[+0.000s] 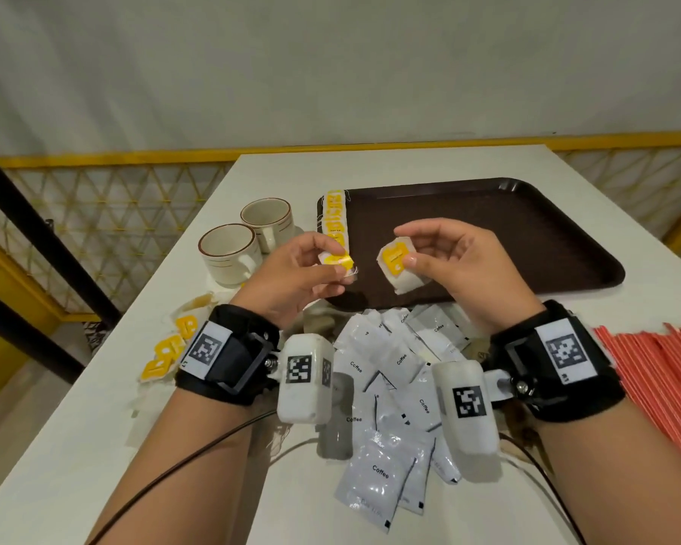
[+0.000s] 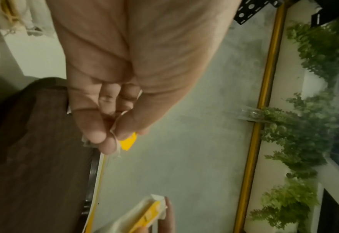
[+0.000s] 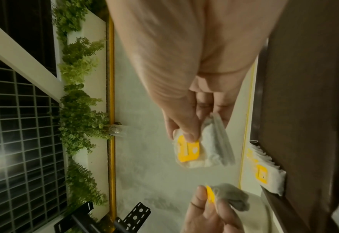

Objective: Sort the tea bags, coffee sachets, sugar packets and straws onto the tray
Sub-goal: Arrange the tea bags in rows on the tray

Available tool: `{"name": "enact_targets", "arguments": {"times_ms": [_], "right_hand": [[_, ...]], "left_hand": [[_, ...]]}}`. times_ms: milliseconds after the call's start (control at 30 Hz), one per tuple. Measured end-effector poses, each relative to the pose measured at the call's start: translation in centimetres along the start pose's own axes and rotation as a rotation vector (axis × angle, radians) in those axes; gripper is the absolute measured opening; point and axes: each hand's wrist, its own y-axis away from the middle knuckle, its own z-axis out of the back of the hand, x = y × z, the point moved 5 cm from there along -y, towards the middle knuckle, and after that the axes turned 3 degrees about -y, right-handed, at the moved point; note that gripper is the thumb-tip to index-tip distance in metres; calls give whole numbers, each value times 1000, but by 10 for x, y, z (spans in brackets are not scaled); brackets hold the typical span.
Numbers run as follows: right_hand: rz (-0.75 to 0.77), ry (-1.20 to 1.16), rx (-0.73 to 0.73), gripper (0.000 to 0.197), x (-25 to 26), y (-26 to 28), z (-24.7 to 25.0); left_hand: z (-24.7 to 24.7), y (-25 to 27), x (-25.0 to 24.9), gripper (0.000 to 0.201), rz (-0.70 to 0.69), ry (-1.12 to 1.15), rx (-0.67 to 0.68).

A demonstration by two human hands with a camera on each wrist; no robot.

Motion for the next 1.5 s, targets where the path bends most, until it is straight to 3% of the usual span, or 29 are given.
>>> {"name": "enact_targets", "arguments": {"times_ms": [100,333,500,733,800,1000,1167,1500], "right_hand": [[-1,-23,-19,30,-1,0,3],[-32,61,19,15,-6,-1,0],[-132,73,102,12,-16,-1,-10],[-113,193,118,9,-13,-14,-26],[-128,257,121,10,-14,-29,-25],[-250,474,167,16,-28,-80,-20],[-347,555,266,15,-49,-96,-25],[-364,496,324,17,-62,-102,-50]], "left_hand": [[6,-2,-1,31,-40,-21,-59],[16,-5,-2,14,-80,-189,-166],[10,-3,-3,21,-84,-220,-132],[-2,-1,-8,16,-64,-283,-58],[3,-9,-15,15,-26,-381,-60],[14,-59,-35,6,129,-957,-27],[22,-92,-22,7,248,-1118,71],[17,-111,-21,18,276,-1348,178]]}}
